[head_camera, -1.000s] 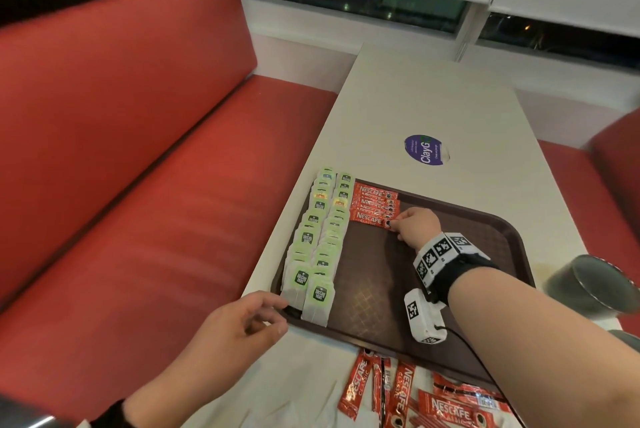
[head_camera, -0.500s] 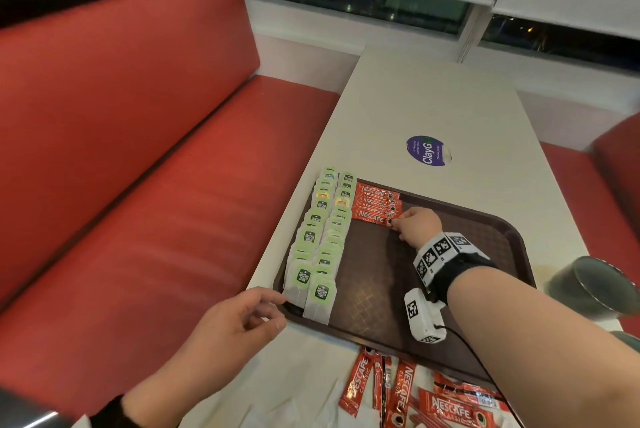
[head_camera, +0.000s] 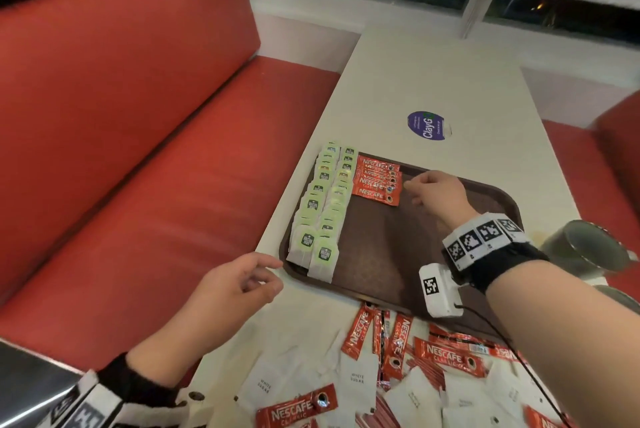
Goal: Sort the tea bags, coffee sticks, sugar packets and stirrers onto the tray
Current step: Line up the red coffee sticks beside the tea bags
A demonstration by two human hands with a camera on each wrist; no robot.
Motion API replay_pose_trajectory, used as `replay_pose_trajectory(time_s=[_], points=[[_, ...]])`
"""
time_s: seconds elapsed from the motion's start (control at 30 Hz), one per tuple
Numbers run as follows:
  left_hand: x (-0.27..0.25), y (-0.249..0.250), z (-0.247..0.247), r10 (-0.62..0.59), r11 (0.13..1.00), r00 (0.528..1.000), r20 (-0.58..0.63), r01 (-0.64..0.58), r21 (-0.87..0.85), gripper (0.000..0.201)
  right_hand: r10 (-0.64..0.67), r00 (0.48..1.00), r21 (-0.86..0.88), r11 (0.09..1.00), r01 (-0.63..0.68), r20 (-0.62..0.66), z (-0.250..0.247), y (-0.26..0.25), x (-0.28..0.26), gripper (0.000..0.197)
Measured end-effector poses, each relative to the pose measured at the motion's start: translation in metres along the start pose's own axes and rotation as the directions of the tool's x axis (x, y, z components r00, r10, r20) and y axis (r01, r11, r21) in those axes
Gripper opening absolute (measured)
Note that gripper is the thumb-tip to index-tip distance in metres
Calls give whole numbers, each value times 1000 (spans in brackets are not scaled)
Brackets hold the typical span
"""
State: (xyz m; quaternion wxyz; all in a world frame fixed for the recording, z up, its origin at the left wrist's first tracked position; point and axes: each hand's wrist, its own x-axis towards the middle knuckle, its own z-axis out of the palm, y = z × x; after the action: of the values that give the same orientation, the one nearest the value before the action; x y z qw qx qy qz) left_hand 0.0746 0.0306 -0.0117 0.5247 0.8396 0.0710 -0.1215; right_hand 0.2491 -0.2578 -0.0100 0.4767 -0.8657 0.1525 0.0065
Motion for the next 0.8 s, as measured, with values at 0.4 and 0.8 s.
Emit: replay_pose_trajectory(time_s=[0.4, 0.8], points=[[-19, 10, 44, 10, 961, 984, 176, -58, 271, 14, -93, 915, -324, 917, 232, 392, -58, 48, -181, 11], [13, 23, 125, 70, 703, 972, 224, -208, 681, 25, -145, 885, -771, 443, 458, 442, 14, 53, -197, 26]])
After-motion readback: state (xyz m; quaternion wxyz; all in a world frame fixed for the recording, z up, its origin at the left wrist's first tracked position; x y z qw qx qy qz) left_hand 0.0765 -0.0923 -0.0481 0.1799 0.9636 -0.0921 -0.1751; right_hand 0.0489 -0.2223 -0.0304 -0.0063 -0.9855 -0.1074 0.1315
